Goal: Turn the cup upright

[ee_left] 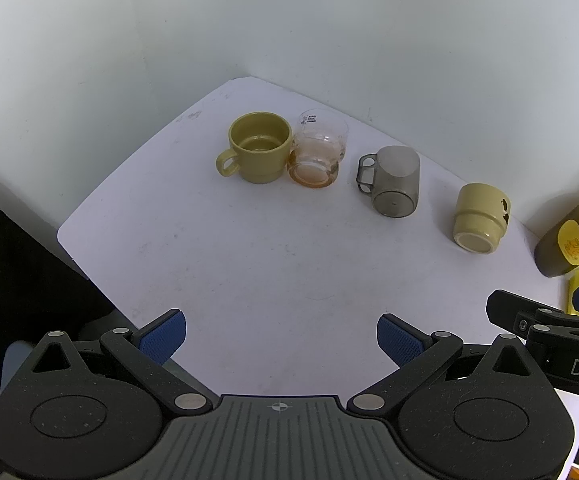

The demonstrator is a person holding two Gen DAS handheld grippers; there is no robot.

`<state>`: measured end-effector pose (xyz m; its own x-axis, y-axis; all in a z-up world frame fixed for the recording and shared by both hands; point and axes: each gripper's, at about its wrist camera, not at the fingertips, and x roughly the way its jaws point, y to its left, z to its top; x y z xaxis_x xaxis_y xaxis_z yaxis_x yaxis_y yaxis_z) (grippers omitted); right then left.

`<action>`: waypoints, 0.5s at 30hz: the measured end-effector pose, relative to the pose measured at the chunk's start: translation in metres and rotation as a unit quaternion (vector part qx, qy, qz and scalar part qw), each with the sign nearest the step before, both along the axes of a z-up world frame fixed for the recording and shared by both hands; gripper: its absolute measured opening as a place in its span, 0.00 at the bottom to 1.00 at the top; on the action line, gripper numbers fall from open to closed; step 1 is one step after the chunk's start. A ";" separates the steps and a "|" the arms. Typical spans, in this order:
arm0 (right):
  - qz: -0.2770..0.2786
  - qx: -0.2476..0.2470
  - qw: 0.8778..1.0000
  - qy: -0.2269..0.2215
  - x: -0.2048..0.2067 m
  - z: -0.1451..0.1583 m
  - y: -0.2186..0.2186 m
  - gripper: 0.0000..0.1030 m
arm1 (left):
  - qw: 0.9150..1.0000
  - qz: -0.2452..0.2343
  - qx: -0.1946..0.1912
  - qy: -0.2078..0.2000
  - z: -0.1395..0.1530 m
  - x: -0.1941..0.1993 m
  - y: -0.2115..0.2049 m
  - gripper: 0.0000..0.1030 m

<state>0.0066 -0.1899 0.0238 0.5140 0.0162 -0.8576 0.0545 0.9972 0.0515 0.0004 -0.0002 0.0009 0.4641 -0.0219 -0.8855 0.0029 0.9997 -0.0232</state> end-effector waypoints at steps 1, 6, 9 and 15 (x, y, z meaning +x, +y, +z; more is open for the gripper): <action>0.000 0.000 1.000 0.000 -0.002 0.001 0.000 0.99 | 1.000 0.000 0.000 0.000 0.002 -0.001 0.000 1.00; -0.001 0.000 1.000 -0.001 -0.003 0.001 0.001 0.99 | 1.000 0.000 0.000 0.000 0.002 -0.001 0.000 1.00; -0.001 0.000 1.000 -0.001 -0.004 0.001 0.002 0.99 | 1.000 0.000 -0.001 0.001 0.002 -0.001 0.001 1.00; -0.002 0.003 1.000 0.001 -0.002 -0.001 0.001 0.99 | 1.000 0.000 0.000 -0.001 0.003 -0.002 0.000 1.00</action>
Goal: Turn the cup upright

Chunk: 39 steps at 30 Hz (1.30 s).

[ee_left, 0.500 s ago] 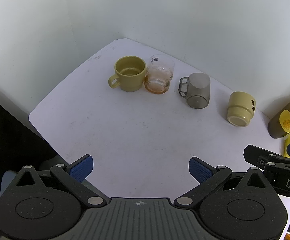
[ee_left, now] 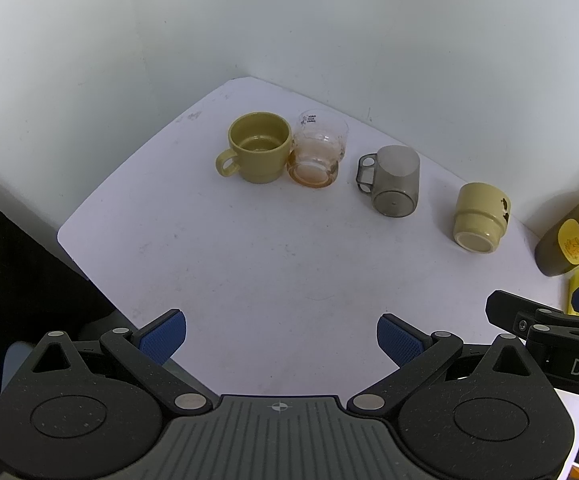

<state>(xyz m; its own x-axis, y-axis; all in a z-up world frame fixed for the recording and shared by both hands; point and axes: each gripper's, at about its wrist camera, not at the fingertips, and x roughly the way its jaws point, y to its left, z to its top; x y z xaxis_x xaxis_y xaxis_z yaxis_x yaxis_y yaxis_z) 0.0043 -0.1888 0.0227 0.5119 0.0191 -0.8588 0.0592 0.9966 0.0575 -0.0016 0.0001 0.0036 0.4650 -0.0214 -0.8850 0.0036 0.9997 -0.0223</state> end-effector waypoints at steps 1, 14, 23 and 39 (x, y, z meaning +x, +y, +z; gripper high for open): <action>0.000 0.001 1.000 0.000 0.000 0.000 -0.001 0.99 | 1.000 0.000 -0.001 0.001 0.000 0.000 0.000 1.00; 0.002 0.002 1.000 0.001 0.006 0.000 -0.002 0.99 | 1.000 0.001 -0.001 0.002 0.003 0.000 -0.004 1.00; 0.003 0.002 1.000 0.002 0.010 0.001 0.000 0.99 | 1.000 0.001 -0.002 0.003 0.000 0.007 -0.009 1.00; 0.004 0.006 1.000 0.002 0.008 -0.002 -0.004 0.99 | 1.000 0.004 -0.003 0.003 -0.007 0.009 -0.007 1.00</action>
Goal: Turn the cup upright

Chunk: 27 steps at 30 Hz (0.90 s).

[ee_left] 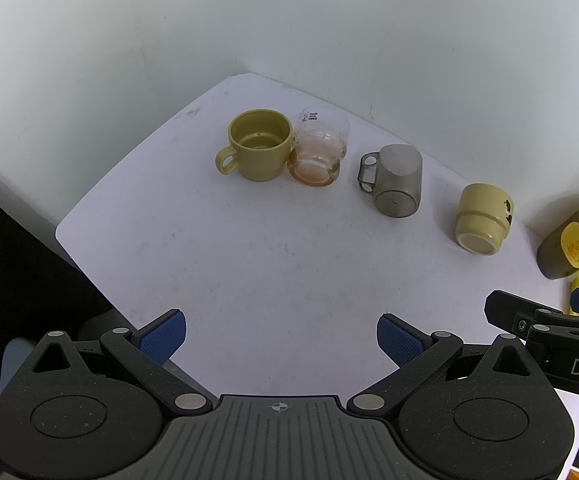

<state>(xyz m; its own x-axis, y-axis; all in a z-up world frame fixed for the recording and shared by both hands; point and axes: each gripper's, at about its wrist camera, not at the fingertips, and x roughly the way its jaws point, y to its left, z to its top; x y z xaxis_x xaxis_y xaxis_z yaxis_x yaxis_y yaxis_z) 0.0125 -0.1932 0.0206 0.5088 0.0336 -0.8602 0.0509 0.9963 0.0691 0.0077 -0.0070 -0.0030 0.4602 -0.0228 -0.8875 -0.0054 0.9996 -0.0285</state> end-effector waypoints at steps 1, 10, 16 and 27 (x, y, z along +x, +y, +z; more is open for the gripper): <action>0.000 0.000 1.000 -0.001 -0.001 0.000 0.000 0.99 | 1.000 0.000 0.000 0.000 0.000 -0.001 0.000 1.00; -0.002 0.003 1.000 -0.004 -0.004 0.003 -0.001 0.99 | 1.000 -0.002 0.000 -0.003 0.001 -0.001 0.001 1.00; -0.006 0.005 1.000 -0.003 -0.005 0.003 0.000 0.99 | 1.000 -0.002 0.000 -0.002 0.003 0.001 0.003 1.00; -0.009 -0.005 1.000 -0.005 -0.008 0.004 0.001 0.99 | 1.000 -0.005 -0.002 -0.002 0.003 -0.001 -0.002 1.00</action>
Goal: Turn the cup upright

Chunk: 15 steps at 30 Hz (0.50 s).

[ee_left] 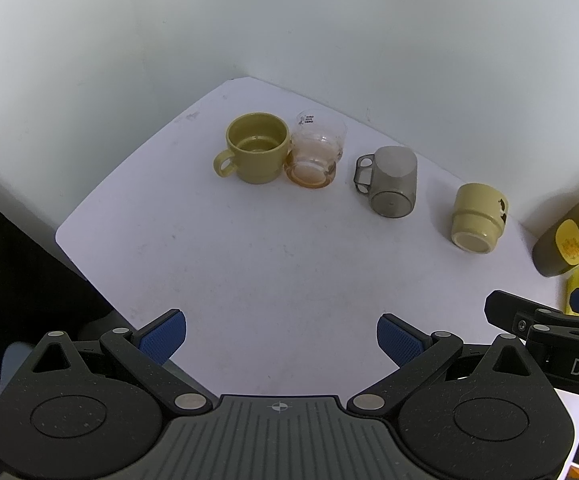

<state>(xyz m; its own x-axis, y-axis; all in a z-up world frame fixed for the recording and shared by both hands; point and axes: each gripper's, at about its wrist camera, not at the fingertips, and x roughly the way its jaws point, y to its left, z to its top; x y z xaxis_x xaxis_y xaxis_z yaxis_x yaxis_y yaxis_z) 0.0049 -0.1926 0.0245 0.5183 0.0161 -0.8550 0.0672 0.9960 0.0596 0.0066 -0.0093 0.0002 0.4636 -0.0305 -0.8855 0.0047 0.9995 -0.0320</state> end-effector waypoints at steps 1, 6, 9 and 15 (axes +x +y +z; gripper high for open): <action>0.000 -0.001 1.000 -0.001 -0.001 0.000 0.000 0.99 | 1.000 -0.001 0.001 0.000 0.000 -0.001 0.000 1.00; -0.002 0.005 1.000 0.000 0.000 0.000 -0.001 0.99 | 1.000 0.001 0.000 0.002 0.000 -0.002 -0.001 1.00; -0.003 0.003 1.000 0.003 0.000 0.000 -0.002 0.99 | 1.000 -0.001 0.001 0.003 -0.001 -0.001 -0.002 1.00; -0.003 0.000 1.000 0.003 0.003 0.000 0.000 0.99 | 1.000 0.001 -0.003 0.005 -0.002 0.001 0.000 1.00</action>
<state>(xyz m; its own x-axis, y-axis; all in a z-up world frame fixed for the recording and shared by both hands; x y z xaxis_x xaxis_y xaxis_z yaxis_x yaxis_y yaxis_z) 0.0084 -0.1928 0.0249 0.5133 0.0137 -0.8581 0.0734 0.9955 0.0598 0.0077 -0.0096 -0.0019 0.4539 -0.0348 -0.8904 0.0032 0.9993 -0.0374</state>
